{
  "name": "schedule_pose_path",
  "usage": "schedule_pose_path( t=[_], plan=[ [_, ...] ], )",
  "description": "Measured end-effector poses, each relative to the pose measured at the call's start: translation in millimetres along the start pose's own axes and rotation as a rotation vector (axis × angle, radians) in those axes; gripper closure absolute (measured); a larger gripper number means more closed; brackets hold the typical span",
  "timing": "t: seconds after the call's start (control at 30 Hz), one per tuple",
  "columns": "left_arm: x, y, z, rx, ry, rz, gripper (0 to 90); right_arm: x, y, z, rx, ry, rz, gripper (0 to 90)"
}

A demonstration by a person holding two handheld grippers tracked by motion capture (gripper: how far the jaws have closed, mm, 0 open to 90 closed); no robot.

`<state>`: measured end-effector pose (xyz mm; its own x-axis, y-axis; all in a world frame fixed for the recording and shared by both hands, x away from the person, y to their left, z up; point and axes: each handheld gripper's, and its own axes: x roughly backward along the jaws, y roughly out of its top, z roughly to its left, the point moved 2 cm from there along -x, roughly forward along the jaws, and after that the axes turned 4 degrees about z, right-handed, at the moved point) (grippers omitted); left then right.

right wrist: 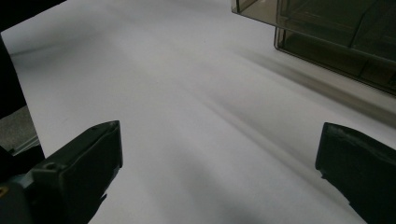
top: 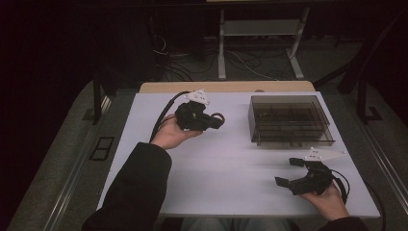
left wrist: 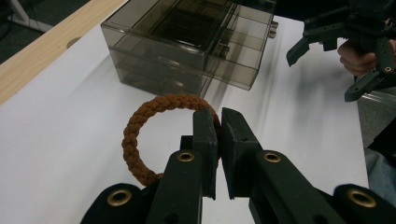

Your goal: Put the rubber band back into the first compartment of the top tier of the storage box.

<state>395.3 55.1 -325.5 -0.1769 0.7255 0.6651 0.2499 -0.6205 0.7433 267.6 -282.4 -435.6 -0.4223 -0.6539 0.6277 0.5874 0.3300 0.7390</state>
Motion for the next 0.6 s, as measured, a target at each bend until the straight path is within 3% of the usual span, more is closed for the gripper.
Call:
schedule_pose_path(
  t=[0.6],
  plan=[
    [-13.1,30.9,-8.2,-0.071,-0.028,0.013,83.5,0.3,0.1,0.1,-0.001,0.002,-0.001,0.4]
  ],
)
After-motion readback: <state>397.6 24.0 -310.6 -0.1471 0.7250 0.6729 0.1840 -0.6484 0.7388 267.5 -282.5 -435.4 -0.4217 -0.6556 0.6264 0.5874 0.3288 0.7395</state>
